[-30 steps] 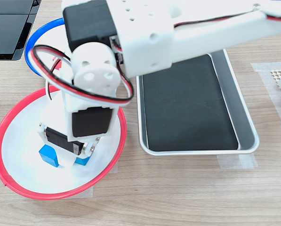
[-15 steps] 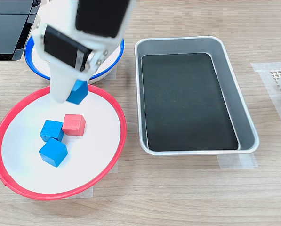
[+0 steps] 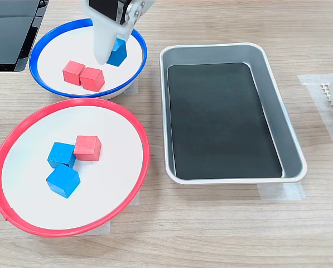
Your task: Relocate any misplaced blocks to their matching dishes.
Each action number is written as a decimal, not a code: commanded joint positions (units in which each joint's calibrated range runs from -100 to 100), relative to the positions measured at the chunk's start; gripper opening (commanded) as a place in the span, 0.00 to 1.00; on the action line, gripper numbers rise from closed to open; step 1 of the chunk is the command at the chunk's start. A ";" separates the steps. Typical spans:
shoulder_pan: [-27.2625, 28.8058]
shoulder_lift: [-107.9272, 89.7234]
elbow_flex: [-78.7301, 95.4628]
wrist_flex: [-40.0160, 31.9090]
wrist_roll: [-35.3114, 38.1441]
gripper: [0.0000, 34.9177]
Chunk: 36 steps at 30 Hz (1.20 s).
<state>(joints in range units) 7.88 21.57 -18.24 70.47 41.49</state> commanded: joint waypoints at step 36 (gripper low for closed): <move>7.32 11.31 -8.11 -8.03 3.76 0.50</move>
<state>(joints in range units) 16.55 34.27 -23.50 61.66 46.18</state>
